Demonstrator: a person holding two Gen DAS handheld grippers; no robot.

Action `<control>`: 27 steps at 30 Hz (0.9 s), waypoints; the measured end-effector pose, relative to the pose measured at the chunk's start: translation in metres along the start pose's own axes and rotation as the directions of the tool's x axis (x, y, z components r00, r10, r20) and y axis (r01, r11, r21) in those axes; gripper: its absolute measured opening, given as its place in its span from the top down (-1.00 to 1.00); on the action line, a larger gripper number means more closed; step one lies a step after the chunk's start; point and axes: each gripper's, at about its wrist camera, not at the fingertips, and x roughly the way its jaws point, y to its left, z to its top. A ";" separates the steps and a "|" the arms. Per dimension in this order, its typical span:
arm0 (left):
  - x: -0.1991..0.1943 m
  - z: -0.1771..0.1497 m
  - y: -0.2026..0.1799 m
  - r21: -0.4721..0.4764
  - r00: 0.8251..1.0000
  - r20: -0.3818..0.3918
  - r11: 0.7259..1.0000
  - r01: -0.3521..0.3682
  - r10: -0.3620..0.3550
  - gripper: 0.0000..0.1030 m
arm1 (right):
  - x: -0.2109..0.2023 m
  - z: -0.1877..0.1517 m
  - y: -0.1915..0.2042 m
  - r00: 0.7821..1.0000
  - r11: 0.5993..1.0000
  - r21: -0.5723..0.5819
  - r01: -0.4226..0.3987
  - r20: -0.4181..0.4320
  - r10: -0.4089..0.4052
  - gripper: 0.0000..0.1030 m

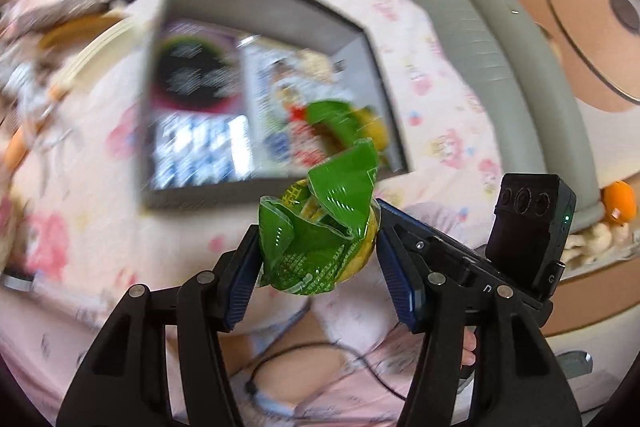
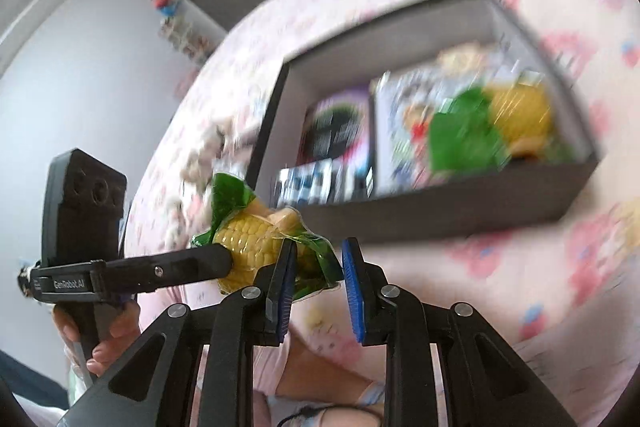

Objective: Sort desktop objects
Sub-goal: 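Lower the corn candy into the black box and open the left gripper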

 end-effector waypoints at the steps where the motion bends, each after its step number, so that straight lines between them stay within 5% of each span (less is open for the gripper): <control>1: 0.006 0.008 -0.007 0.014 1.000 0.000 1.000 0.006 -0.006 -0.14 | -0.013 0.012 -0.008 1.000 1.000 -0.005 0.006 0.025 -0.006 0.59; 5: 0.032 0.043 -0.027 0.042 0.999 0.006 0.998 0.053 -0.053 -0.14 | -0.040 0.053 -0.032 0.994 0.998 0.000 0.060 0.095 -0.060 0.58; 11: 0.079 0.072 -0.007 -0.072 0.988 -0.034 0.986 0.150 -0.152 -0.13 | -0.036 0.093 -0.062 0.985 0.992 0.029 0.122 0.120 -0.125 0.58; 17: 0.093 0.069 0.012 -0.123 0.991 -0.058 0.986 0.116 -0.124 -0.14 | -0.007 0.097 -0.083 0.986 0.987 0.048 0.154 0.064 -0.157 0.58; 27: 0.113 0.068 0.011 -0.063 0.990 -0.139 0.998 -0.017 0.008 -0.19 | 0.036 0.088 -0.052 0.958 0.955 -0.081 0.287 0.049 -0.284 0.57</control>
